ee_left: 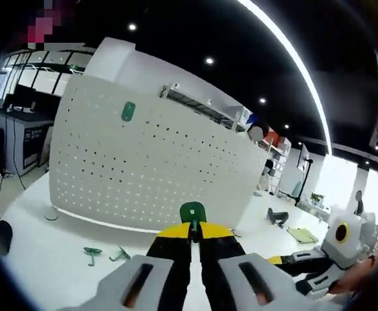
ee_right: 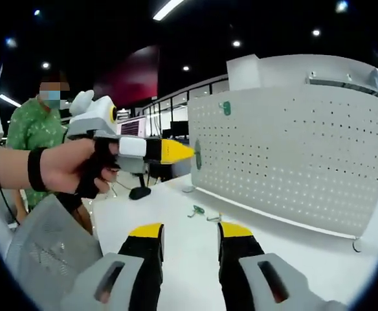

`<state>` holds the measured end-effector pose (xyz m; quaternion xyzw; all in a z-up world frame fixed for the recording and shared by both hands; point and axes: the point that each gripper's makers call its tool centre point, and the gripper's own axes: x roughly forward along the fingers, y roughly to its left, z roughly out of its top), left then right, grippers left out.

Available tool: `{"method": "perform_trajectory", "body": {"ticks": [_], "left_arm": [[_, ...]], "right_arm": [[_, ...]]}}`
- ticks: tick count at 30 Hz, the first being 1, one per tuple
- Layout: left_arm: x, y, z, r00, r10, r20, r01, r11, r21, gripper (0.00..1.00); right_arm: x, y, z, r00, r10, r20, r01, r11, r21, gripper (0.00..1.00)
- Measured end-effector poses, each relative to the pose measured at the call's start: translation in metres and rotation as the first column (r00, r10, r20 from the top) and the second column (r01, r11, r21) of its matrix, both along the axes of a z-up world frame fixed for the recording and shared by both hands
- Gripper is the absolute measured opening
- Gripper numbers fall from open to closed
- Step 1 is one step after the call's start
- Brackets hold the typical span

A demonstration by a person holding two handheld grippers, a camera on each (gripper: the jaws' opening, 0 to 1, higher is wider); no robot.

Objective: Insert the hook assembly into the mounting plate slot until the hook locks in place.

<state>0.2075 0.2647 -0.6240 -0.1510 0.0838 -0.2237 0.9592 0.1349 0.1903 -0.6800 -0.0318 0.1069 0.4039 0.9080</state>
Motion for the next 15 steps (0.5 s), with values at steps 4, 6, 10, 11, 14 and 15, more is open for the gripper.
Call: {"method": "perform_trajectory", "body": {"ticks": [4, 6, 10, 11, 14, 15], "left_arm": [[0.008, 0.001, 0.013, 0.999, 0.018, 0.034, -0.019, 0.999, 0.027, 0.03], [0.011, 0.0, 0.018, 0.999, 0.018, 0.051, -0.021, 0.998, 0.051, 0.03], [0.021, 0.003, 0.029, 0.995, 0.053, 0.087, -0.061, 0.994, 0.086, 0.03], [0.023, 0.004, 0.031, 0.994, 0.06, 0.092, -0.069, 0.993, 0.093, 0.03], [0.029, 0.008, 0.035, 0.991, 0.085, 0.106, -0.097, 0.989, 0.109, 0.03], [0.031, 0.01, 0.036, 0.989, 0.096, 0.113, -0.109, 0.987, 0.118, 0.03]], "right_arm": [[-0.001, -0.007, 0.001, 1.0, -0.009, 0.006, 0.009, 1.0, -0.003, 0.33], [-0.001, -0.011, 0.001, 1.0, -0.014, 0.009, 0.014, 1.0, 0.009, 0.34], [-0.002, -0.017, -0.002, 1.0, -0.02, 0.001, 0.02, 1.0, 0.006, 0.38], [-0.003, -0.019, -0.003, 1.0, -0.024, -0.003, 0.024, 1.0, 0.007, 0.39], [-0.003, -0.023, -0.004, 0.999, -0.032, -0.006, 0.032, 0.999, 0.012, 0.44], [-0.003, -0.024, -0.005, 0.999, -0.032, -0.007, 0.032, 0.999, 0.012, 0.44]]}}
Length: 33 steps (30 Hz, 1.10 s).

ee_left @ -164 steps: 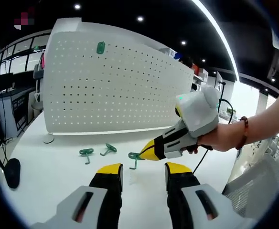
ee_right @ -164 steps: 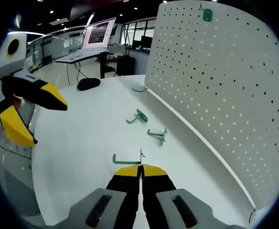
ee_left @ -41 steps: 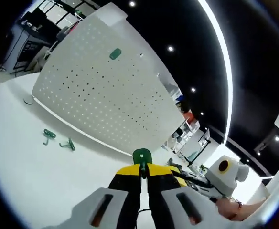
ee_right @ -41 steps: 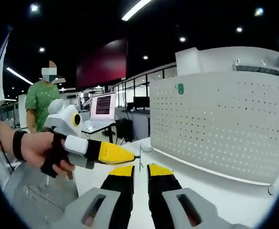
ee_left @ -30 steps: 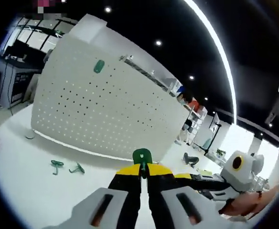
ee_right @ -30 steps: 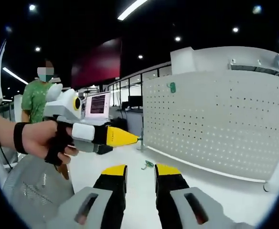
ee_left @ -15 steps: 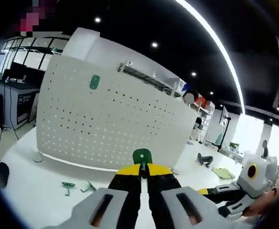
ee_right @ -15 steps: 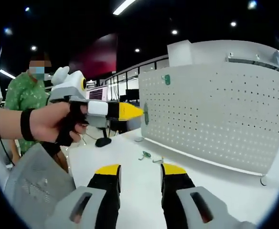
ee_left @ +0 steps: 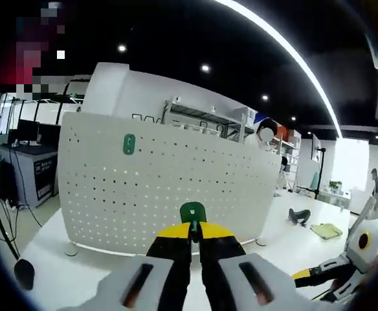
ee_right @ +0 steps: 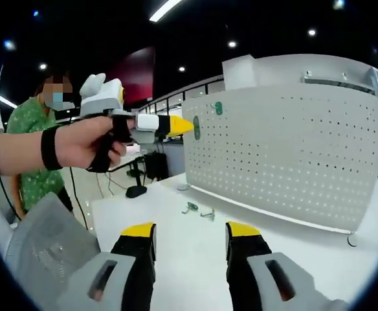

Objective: Insert the hook assembly into the mounting plate slot until the hook locks in place.

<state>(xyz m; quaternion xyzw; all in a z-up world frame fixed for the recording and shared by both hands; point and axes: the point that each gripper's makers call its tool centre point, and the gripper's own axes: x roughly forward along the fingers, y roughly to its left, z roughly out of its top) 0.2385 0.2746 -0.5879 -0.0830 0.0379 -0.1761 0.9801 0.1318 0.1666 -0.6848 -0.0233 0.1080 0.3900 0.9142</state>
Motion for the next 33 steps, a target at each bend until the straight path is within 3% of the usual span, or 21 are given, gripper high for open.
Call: {"method": "perform_trajectory", "body": {"ticks": [4, 17, 24, 33], "left_arm": [[0.005, 0.002, 0.005, 0.999, 0.027, 0.043, -0.03, 0.998, 0.063, 0.03], [0.035, 0.008, 0.008, 0.996, 0.077, 0.048, -0.082, 0.991, 0.106, 0.03], [0.049, 0.005, 0.023, 0.992, 0.093, 0.081, -0.103, 0.986, 0.135, 0.03], [0.07, 0.011, 0.033, 0.989, 0.122, 0.082, -0.132, 0.983, 0.126, 0.03]], "right_arm": [[-0.003, -0.004, -0.005, 1.0, 0.007, -0.018, -0.008, 1.0, -0.012, 0.44], [-0.009, -0.015, -0.013, 0.999, 0.007, -0.048, -0.008, 1.0, -0.015, 0.42], [-0.01, -0.018, -0.015, 0.999, 0.01, -0.045, -0.011, 1.0, -0.018, 0.44], [-0.015, -0.022, -0.014, 0.999, -0.005, -0.046, 0.004, 1.0, -0.009, 0.45]]}}
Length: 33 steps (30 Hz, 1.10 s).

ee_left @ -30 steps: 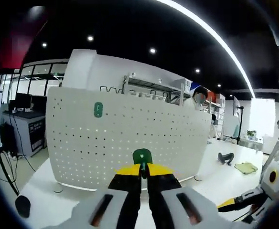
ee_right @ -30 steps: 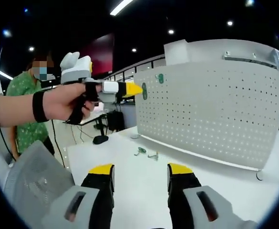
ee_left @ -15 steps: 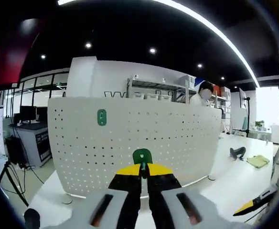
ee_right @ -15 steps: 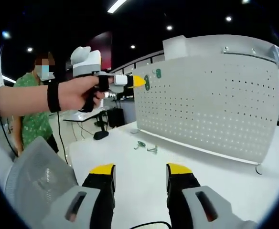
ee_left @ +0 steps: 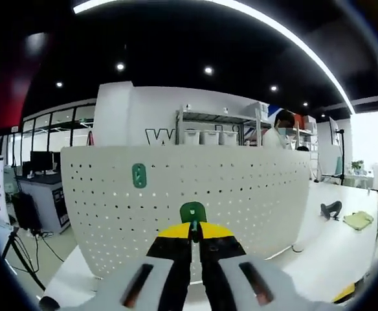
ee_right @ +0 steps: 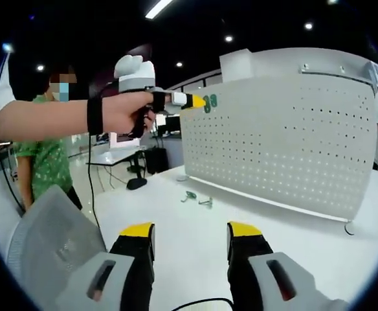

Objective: Insert the hook assembly into the mounting plate slot until the hook locks in place.

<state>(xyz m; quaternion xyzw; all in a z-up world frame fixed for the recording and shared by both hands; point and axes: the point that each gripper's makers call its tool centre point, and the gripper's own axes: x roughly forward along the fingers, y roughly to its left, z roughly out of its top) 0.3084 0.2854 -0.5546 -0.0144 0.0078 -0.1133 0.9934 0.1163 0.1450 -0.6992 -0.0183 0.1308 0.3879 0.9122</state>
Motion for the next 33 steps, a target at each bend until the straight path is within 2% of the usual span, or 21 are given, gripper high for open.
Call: {"method": "perform_trajectory", "body": {"ticks": [2, 4, 7, 13, 16, 21, 24, 33], "left_arm": [[0.005, 0.002, 0.002, 1.0, 0.012, 0.004, -0.012, 1.0, 0.009, 0.03], [0.009, 0.005, 0.004, 0.999, 0.029, 0.016, -0.03, 0.997, 0.065, 0.03], [0.016, 0.007, 0.008, 0.999, 0.027, 0.023, -0.028, 0.999, 0.045, 0.03], [0.024, 0.009, 0.01, 0.999, 0.033, 0.021, -0.034, 0.996, 0.083, 0.03], [0.029, 0.01, 0.013, 0.999, 0.035, 0.022, -0.037, 0.996, 0.079, 0.03], [0.042, 0.008, 0.015, 0.999, 0.023, 0.028, -0.027, 0.989, 0.143, 0.03], [0.046, 0.007, 0.02, 0.998, 0.029, 0.053, -0.038, 0.983, 0.18, 0.03], [0.059, 0.006, 0.021, 0.998, 0.058, 0.038, -0.063, 0.987, 0.15, 0.03]], "right_arm": [[-0.001, 0.0, -0.001, 1.0, 0.0, -0.004, 0.0, 1.0, 0.001, 0.44], [-0.003, 0.0, -0.002, 1.0, 0.002, -0.008, -0.002, 1.0, 0.001, 0.44], [-0.005, 0.001, -0.003, 1.0, 0.003, -0.012, -0.003, 1.0, -0.006, 0.44], [-0.007, 0.002, -0.006, 1.0, 0.005, -0.021, -0.005, 1.0, -0.011, 0.44], [-0.007, 0.0, -0.007, 1.0, -0.002, -0.025, 0.002, 1.0, -0.009, 0.44], [-0.009, -0.001, -0.009, 0.999, -0.013, -0.034, 0.013, 1.0, -0.003, 0.44], [-0.009, -0.003, -0.012, 0.999, -0.016, -0.04, 0.016, 1.0, -0.008, 0.44], [-0.003, -0.009, -0.01, 0.999, -0.025, -0.037, 0.024, 1.0, -0.008, 0.43]]}}
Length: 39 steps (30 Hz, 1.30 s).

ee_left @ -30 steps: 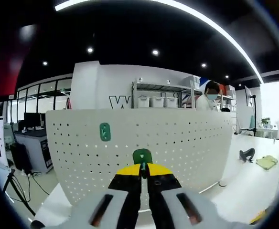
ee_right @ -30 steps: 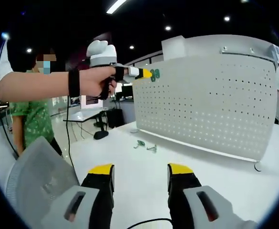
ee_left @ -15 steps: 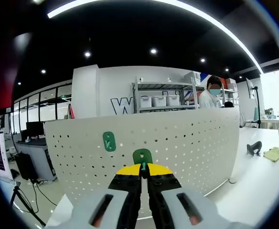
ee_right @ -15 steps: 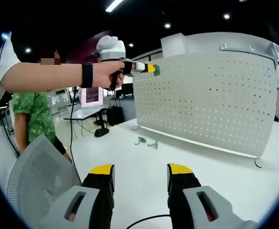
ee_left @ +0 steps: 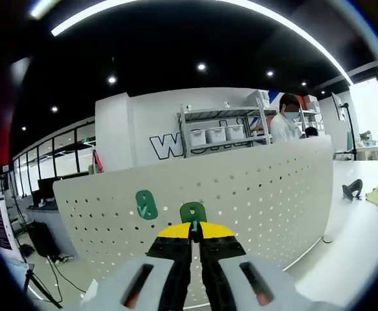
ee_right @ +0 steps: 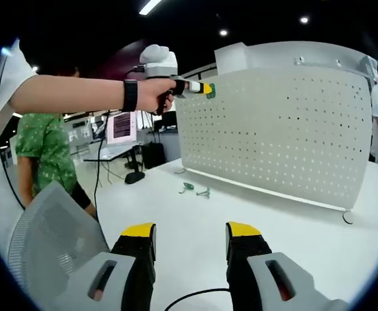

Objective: Insert the hook assembly into the mounting plate slot until the hook locks in place.

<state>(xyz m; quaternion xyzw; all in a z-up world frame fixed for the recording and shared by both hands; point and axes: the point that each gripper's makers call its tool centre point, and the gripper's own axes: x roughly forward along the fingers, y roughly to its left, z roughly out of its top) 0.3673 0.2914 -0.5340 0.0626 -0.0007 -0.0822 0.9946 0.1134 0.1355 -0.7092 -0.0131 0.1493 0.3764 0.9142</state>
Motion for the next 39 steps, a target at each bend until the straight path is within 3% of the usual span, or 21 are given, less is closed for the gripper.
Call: {"method": "perform_trajectory", "body": {"ticks": [12, 39], "left_arm": [[0.025, 0.005, 0.016, 1.0, 0.02, 0.004, -0.02, 1.0, 0.02, 0.03], [0.05, 0.002, 0.01, 1.0, 0.013, -0.011, -0.013, 1.0, 0.021, 0.03]], "right_arm": [[0.004, -0.005, -0.004, 1.0, -0.014, -0.011, 0.014, 1.0, -0.004, 0.42], [0.011, -0.009, -0.009, 0.999, -0.038, -0.034, 0.038, 0.999, 0.007, 0.41]]}}
